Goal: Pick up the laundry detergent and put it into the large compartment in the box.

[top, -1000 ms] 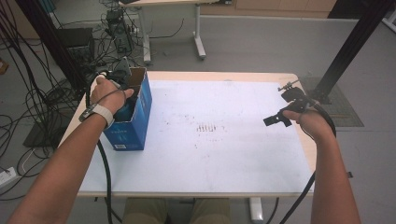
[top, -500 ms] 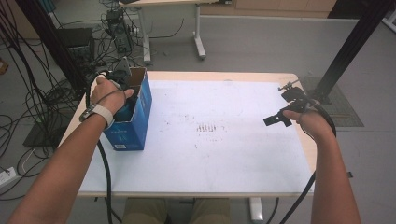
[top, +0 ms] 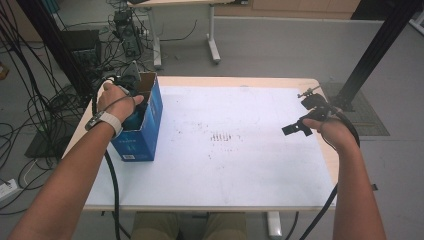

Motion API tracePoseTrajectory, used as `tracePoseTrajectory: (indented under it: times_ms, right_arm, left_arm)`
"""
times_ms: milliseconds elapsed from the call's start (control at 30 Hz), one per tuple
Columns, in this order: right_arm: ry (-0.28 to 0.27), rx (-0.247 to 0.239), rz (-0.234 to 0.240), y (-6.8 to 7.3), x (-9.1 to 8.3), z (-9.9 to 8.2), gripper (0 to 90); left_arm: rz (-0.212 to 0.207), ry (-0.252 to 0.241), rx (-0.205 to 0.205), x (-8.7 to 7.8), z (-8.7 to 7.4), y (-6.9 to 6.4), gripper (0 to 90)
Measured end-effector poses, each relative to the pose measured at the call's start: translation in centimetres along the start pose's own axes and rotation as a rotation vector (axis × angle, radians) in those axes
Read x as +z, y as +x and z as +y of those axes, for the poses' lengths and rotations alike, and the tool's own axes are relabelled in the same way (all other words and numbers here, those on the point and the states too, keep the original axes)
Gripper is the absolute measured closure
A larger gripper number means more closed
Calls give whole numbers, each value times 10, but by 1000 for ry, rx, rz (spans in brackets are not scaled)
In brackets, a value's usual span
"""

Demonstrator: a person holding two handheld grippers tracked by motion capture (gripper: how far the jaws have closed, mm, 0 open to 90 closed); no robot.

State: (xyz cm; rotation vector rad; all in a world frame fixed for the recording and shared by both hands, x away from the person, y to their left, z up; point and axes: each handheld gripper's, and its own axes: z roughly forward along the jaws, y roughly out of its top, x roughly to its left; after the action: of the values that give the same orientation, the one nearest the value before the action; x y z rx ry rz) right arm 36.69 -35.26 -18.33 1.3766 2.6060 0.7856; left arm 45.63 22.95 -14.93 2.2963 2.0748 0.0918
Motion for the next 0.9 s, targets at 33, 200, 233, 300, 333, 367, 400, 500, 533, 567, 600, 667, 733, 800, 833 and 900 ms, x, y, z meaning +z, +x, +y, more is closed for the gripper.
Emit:
tracePoseTrajectory:
  times_ms: [33, 200, 233, 300, 333, 367, 400, 500, 533, 567, 600, 667, 733, 800, 833, 900]
  right_arm:
    - [0, -1, 0, 0, 0, 0, 59]
    - [1, 1, -1, 0, 0, 0, 59]
    - [1, 2, 0, 0, 0, 0, 59]
    - [1, -1, 0, 0, 0, 0, 59]
    - [1, 0, 0, 1, 0, 0, 59]
    - [1, -1, 0, 1, 0, 0, 59]
    - [1, -1, 0, 1, 0, 0, 59]
    - [3, 3, 0, 1, 0, -1, 59]
    - [3, 3, 0, 1, 0, -1, 59]
    - [3, 3, 0, 1, 0, -1, 59]
    - [4, 3, -1, 1, 0, -1, 59]
    - [4, 2, -1, 2, 0, -1, 59]
    - [4, -1, -2, 3, 0, 0, 59]
    - [2, -2, -1, 3, -1, 0, 59]
    - [2, -2, -2, 4, -1, 0, 59]
    - [2, -1, -2, 4, -1, 0, 59]
  left_arm:
    - [0, -1, -1, 0, 0, 0, 384]
    - [-1, -4, -2, 0, -1, 0, 383]
    - [-6, -7, -3, 0, -1, 1, 381]
    - [-9, -11, -6, -1, -1, 1, 363]
    - [-9, -7, -6, 0, -1, 1, 346]
    - [-12, -11, -7, -1, -1, 2, 335]
    - [-12, -11, -7, -1, -1, 2, 335]
    - [-18, -15, -8, -1, -3, 4, 327]
    - [-21, -17, -10, -2, -3, 5, 318]
    - [-21, -17, -10, -2, -3, 5, 313]
    - [-26, -19, -12, -2, -4, 7, 303]
    - [-29, -18, -10, -3, -4, 8, 298]
    - [-39, -26, -11, -3, -6, 11, 296]
    - [-43, -28, -11, -4, -7, 12, 295]
    - [-46, -28, -12, -4, -7, 13, 293]
    - [-51, -31, -12, -5, -7, 14, 293]
